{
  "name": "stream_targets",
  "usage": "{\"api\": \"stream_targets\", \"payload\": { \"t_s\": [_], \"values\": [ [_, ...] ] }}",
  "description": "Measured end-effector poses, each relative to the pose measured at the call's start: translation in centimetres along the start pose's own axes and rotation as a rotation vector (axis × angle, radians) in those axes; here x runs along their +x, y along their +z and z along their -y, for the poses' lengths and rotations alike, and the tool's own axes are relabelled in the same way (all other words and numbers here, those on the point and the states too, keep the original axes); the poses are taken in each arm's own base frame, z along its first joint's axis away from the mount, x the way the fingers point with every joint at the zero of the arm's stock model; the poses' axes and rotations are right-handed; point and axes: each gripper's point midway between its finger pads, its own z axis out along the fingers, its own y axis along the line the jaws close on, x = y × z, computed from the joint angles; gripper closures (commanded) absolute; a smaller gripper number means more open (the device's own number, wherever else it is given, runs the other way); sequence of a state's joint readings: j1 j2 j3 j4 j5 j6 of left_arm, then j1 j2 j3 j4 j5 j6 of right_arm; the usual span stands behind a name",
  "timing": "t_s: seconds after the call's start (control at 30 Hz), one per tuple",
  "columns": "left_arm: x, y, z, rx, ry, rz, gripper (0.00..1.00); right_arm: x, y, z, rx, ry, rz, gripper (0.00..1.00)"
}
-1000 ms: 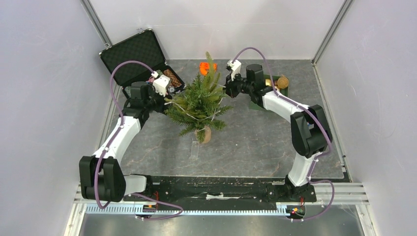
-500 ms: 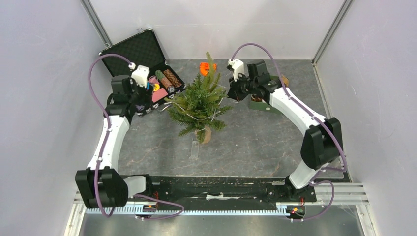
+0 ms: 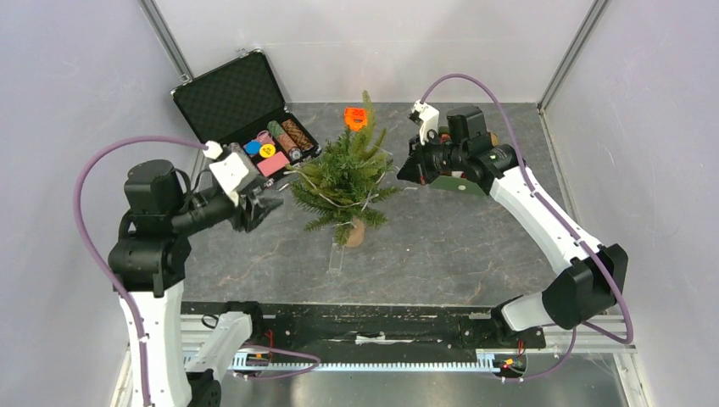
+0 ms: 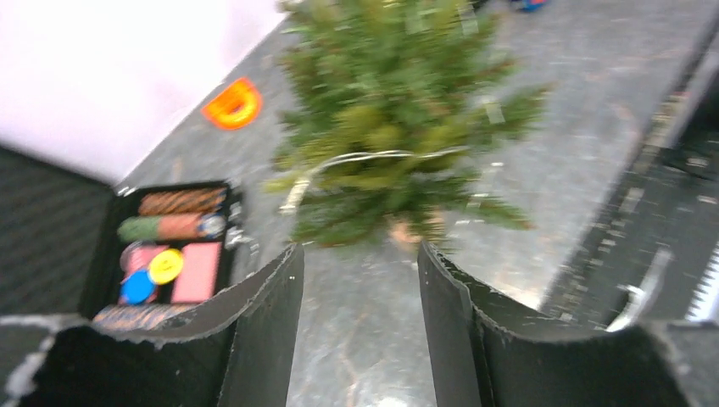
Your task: Decorate the small christmas tree
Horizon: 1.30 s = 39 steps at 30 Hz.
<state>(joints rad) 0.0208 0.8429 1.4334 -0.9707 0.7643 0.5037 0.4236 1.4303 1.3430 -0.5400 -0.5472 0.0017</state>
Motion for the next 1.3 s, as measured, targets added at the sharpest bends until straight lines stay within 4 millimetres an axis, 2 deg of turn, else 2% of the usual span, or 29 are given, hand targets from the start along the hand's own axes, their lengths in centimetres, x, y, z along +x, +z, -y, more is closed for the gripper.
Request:
{"api": "stream_targets", "payload": {
  "t_s": [0.03, 0.13, 0.2, 0.3, 0.37, 0.4, 0.53, 0.63, 0.73, 0.83, 1.03, 1.17, 1.3],
  "values": [
    [-0.5, -0.4, 1.8, 0.069, -0.008, 0.011, 0.44, 0.0, -0.1, -0.3, -0.008, 0.010, -0.005, 1.00],
    [-1.4, -1.1, 5.2, 0.219, -0.033, 0.049, 0.46, -0.5, -0.9, -1.4, -0.041, 0.044, -0.017, 1.00],
    [-2.0, -1.2, 6.8, 0.301, -0.055, 0.074, 0.46, -1.2, -1.4, -2.1, -0.060, 0.055, -0.018, 1.00],
    [-2.6, -1.0, 8.1, 0.377, -0.065, 0.089, 0.46, -2.9, -2.1, -2.9, -0.078, 0.065, -0.003, 1.00],
    [-2.9, -0.7, 9.0, 0.432, -0.066, 0.092, 0.48, -3.2, -2.4, -3.2, -0.083, 0.081, -0.003, 1.00],
    [-3.0, -0.4, 9.6, 0.460, -0.062, 0.087, 0.47, -3.2, -2.5, -3.3, -0.085, 0.092, -0.007, 1.00],
    [-3.0, 1.5, 14.6, 0.657, 0.024, 0.052, 0.41, -2.7, -2.6, -3.6, -0.084, 0.151, -0.028, 1.00],
    [-1.5, 3.3, 19.4, 0.757, 0.122, -0.009, 0.34, -2.7, -2.6, -3.9, -0.090, 0.197, -0.026, 1.00],
    [0.4, 6.3, 22.4, 0.759, 0.174, -0.064, 0.32, -2.6, -2.6, -4.2, -0.103, 0.235, -0.032, 1.00],
    [2.8, 8.9, 23.4, 0.721, 0.184, -0.121, 0.33, -1.6, -3.0, -4.1, -0.082, 0.246, -0.072, 1.00],
    [6.5, 13.0, 24.6, 0.685, 0.195, -0.169, 0.33, 2.3, -4.0, -2.5, 0.025, 0.222, -0.213, 1.00],
    [8.3, 15.2, 24.8, 0.625, 0.208, -0.159, 0.24, 3.9, -4.2, -2.7, 0.015, 0.234, -0.268, 1.00],
    [9.0, 17.2, 24.3, 0.546, 0.215, -0.116, 0.17, 4.1, -4.3, -4.0, -0.050, 0.261, -0.255, 1.00]
  ]
}}
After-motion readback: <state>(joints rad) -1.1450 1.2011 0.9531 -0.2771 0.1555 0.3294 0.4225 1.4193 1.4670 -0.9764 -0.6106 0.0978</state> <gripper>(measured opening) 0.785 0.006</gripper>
